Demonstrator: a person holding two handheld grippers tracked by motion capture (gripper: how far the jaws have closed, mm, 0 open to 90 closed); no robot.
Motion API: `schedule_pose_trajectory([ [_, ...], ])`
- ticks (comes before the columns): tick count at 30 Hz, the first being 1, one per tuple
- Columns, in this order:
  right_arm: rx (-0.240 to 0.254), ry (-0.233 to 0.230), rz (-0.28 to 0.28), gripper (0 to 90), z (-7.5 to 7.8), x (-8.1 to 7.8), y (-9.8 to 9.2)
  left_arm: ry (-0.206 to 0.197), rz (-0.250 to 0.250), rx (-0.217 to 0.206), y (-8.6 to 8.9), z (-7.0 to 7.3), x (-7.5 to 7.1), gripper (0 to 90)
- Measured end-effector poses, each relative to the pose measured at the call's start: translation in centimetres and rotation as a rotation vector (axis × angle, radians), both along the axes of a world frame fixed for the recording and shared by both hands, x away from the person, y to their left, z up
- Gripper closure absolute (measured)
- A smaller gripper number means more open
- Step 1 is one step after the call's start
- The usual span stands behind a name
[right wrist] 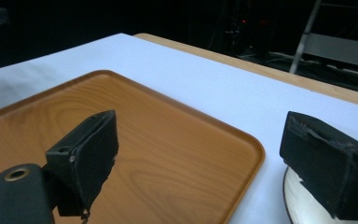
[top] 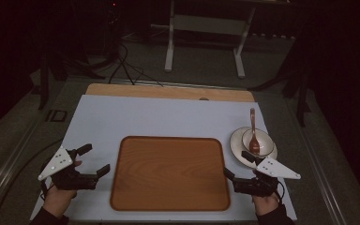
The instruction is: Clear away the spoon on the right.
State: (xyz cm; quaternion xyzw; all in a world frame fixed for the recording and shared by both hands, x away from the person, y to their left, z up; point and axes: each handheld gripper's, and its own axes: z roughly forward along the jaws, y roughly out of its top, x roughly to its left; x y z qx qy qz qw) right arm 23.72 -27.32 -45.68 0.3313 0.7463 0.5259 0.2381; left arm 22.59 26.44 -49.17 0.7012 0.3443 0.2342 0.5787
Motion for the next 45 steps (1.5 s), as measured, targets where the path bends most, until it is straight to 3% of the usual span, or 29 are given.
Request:
schedule_pose_trajectory([
  [7,-0.032,0.001,0.015,11.2,0.3,-0.6,0.4,-0.010,-0.008,0.003,-0.4,0.2,-0.2,1.6],
  [11,-0.024,0.022,0.085,10.6,0.9,-1.1,1.0,-0.019,-0.010,0.012,-0.5,0.3,-0.3,1.6],
  [15,-0.017,0.023,0.148,10.6,2.2,-1.7,1.4,-0.028,-0.018,0.016,-0.8,0.4,-0.5,1.6],
  [20,-0.002,-0.026,0.175,10.6,4.4,-2.2,1.4,-0.027,-0.028,0.013,-0.9,0.4,-0.5,1.6],
  [29,0.007,-0.075,0.182,10.5,6.9,-1.6,1.1,-0.018,-0.043,0.016,-1.1,0.3,-0.4,1.6],
  [36,0.026,-0.105,0.098,10.6,8.1,-0.2,0.8,-0.010,-0.042,0.013,-1.1,0.3,-0.4,1.6],
  [45,0.008,-0.149,0.055,10.6,9.1,1.4,0.4,-0.012,-0.043,0.013,-1.1,0.3,-0.4,1.6],
])
